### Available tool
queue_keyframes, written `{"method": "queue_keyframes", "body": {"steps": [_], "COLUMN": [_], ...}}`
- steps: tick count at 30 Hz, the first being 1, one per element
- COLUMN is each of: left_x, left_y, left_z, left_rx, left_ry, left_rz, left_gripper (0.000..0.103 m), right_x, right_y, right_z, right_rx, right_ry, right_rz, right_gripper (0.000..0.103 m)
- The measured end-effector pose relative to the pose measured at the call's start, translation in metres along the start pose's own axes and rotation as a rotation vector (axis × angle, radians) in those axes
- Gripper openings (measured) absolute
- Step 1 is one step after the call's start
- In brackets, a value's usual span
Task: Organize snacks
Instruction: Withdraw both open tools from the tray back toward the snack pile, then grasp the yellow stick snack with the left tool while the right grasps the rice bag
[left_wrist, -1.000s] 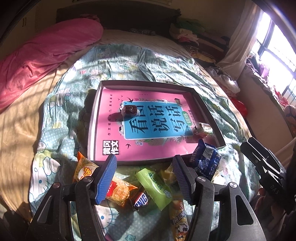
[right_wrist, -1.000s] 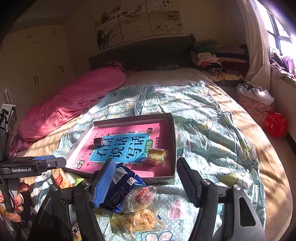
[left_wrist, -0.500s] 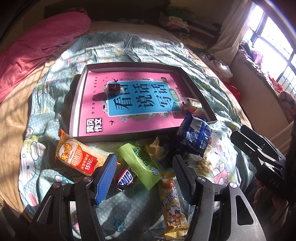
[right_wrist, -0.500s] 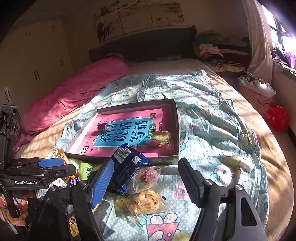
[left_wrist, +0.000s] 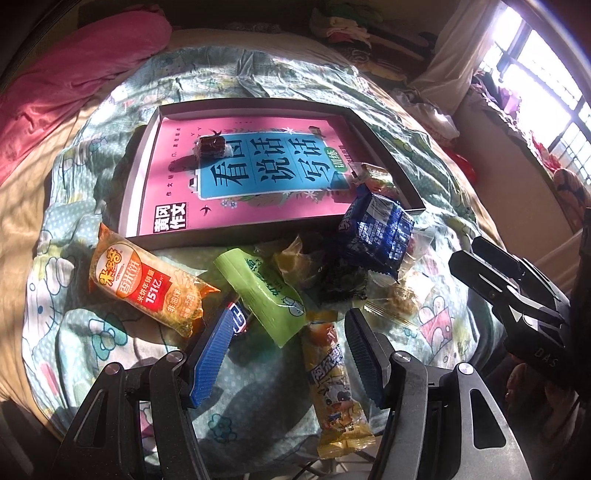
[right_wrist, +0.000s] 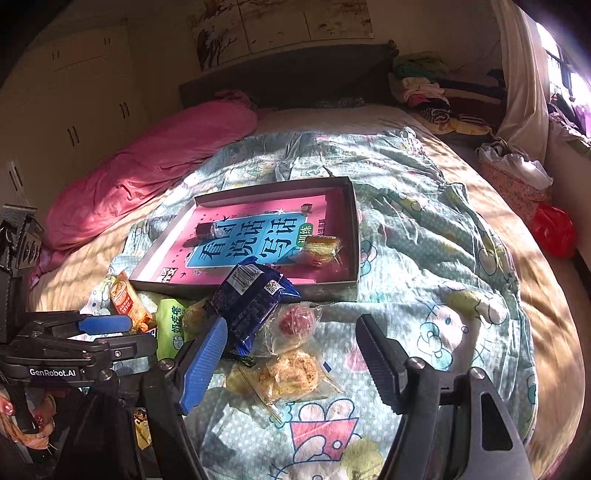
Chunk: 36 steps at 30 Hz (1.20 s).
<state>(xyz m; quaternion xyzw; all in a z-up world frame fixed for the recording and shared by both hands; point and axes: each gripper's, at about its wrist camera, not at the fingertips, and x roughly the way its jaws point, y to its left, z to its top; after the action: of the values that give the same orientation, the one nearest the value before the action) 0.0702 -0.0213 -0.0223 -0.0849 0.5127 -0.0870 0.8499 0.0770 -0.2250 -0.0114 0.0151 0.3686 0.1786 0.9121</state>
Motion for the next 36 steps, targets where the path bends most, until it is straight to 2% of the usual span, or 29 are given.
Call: {"method": "queue_keyframes", "body": {"steps": [6,16,23,36], "left_x": [0.007,0.028,0.037,0.043], "left_y": [-0.005,-0.021,-0.020,-0.018], "left_z": [-0.008,-0.026,-0.028,-0.031], "left_rx": [0.005,0.028,0.013,0.009], "left_ry": [0.041,0.119,0.136,0.141], "left_rz": [-0.015,-0.036,-0.024,-0.031], "left_gripper": [0.065,0.065,0.065,0.065], "right_x": [0.007,0.029,0.046,0.073], "right_y": [0.003,-0.001,-0.007,0.014], "right_z": [-0.004,-0.013,-0.016,-0.022], "right_rx": [-0.019,-0.020,-0.031,-0.222], "right_ry": [0.042,0.162,0.247,0.344], "right_rz": [0.006,0.046,0.066,0.036], "right_gripper": [0.072,0.072,0.072,0.072]}}
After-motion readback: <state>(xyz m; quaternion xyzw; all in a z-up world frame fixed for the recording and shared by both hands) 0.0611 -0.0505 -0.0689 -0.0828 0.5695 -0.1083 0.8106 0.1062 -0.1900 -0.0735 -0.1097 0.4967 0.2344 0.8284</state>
